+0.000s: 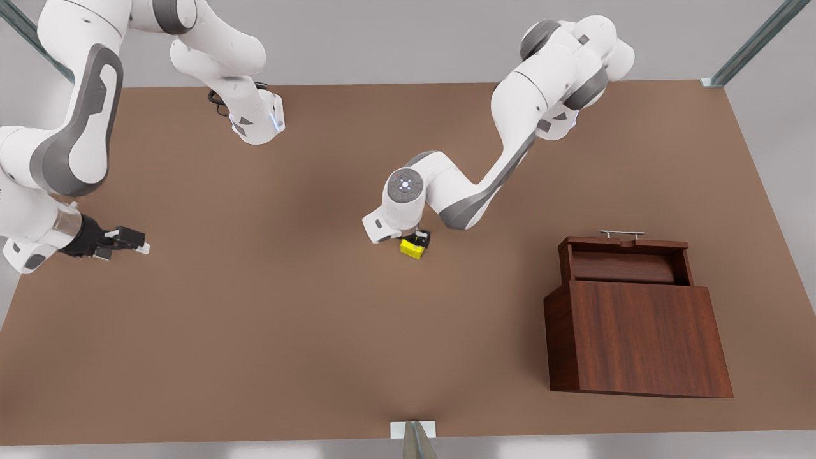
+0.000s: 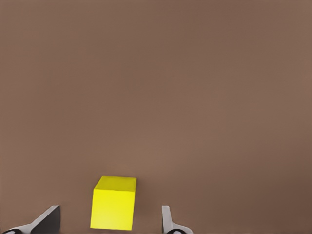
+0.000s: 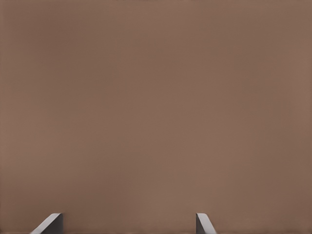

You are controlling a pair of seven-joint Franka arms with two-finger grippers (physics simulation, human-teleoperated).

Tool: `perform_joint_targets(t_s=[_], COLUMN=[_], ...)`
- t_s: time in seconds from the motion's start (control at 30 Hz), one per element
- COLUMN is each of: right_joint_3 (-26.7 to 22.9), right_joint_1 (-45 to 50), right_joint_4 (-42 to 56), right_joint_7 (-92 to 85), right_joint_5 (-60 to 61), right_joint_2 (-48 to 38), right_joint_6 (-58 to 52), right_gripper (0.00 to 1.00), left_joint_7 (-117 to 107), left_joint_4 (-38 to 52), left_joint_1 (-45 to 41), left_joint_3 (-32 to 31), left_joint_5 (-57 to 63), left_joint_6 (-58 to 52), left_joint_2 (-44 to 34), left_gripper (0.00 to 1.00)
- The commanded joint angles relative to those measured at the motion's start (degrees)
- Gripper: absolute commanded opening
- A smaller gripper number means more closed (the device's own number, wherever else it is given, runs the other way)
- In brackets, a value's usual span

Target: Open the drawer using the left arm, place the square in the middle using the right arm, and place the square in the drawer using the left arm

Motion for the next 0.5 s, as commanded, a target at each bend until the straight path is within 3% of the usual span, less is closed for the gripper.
perform_joint_targets(t_s=[0.0,0.47], right_joint_3=[0.1,0.8], right_joint_1=[-0.2,0.1], right_joint_4=[0.0,6.2], right_joint_7=[1.4,7.5], right_joint_5=[-0.6,-3.8], right_joint_2=[-0.6,5.3], right_joint_6=[-0.5,-3.6], right_gripper=[1.0,1.0], left_joint_7=[0.0,-0.6], left_joint_4=[0.0,-7.5], left_joint_1=[0.0,0.6], left_joint_3=[0.0,0.6], left_joint_5=[1.4,1.2], left_joint_6=[0.1,0.5], left_joint_2=[-0.1,0.0], left_gripper=[1.0,1.0])
